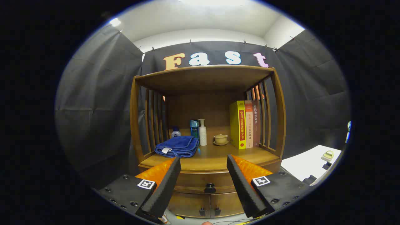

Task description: Pull open the drawer, take out the items inside it, and place them on the countertop above the cabinet.

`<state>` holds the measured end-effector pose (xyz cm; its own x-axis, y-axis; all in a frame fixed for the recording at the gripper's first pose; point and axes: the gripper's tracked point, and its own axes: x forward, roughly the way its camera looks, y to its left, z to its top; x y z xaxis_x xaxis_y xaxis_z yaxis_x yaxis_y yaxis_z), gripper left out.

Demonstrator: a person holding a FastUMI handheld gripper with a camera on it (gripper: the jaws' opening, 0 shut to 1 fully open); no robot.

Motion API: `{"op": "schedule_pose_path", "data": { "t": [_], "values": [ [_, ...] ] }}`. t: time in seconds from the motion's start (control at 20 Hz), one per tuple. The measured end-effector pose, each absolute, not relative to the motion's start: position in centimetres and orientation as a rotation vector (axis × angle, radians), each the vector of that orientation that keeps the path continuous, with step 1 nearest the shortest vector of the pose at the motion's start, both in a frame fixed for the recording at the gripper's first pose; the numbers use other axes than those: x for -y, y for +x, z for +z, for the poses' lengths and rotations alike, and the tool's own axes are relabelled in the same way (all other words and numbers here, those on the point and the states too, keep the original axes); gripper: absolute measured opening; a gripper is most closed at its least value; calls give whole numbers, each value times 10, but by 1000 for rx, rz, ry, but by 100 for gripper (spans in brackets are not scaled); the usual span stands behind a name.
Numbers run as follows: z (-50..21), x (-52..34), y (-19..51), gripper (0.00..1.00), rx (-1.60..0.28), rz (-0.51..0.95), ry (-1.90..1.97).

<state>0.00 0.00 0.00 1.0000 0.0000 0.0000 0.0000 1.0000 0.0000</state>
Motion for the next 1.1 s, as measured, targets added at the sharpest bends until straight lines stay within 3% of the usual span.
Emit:
{"op": "schedule_pose_path", "data": {
  "t": [1.1],
  "values": [
    [-11, 16, 2, 97, -19, -22, -11]
  ]
}}
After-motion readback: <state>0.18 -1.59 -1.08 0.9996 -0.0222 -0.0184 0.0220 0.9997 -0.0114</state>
